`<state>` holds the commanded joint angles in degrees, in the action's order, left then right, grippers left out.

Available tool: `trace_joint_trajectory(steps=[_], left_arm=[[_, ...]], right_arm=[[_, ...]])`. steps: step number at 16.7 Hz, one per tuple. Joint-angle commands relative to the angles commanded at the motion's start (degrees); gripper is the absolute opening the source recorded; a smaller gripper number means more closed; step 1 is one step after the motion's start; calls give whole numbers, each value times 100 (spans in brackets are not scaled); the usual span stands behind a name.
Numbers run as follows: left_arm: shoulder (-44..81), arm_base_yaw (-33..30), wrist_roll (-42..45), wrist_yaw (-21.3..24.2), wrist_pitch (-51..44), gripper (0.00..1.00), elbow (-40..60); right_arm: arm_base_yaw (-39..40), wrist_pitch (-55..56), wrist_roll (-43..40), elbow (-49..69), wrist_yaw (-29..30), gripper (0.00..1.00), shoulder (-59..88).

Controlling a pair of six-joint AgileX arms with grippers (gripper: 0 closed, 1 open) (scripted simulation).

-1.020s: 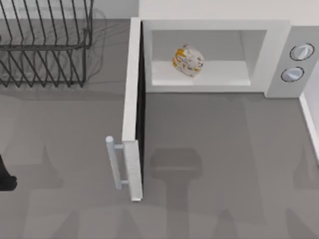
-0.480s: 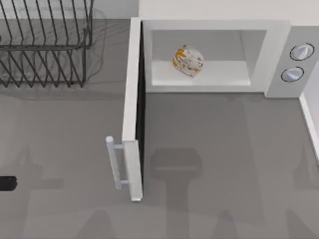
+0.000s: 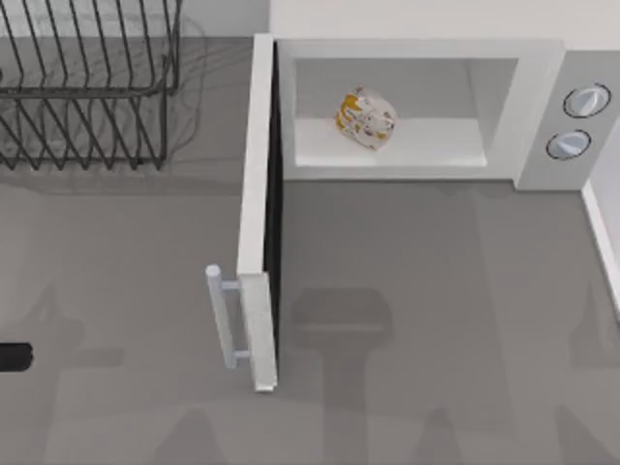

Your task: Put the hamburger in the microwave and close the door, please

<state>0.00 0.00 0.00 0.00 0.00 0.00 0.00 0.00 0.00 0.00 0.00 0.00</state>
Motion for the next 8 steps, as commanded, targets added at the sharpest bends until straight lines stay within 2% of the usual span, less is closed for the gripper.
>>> trace_joint_trajectory(steps=[3, 8], left_arm=[[-13, -231, 2, -230, -74, 0, 74], [-38, -1499, -3, -1507, -401, 0, 348]], right_arm=[[0, 0, 0, 0, 0, 100, 0], [0, 0, 0, 0, 0, 100, 0]])
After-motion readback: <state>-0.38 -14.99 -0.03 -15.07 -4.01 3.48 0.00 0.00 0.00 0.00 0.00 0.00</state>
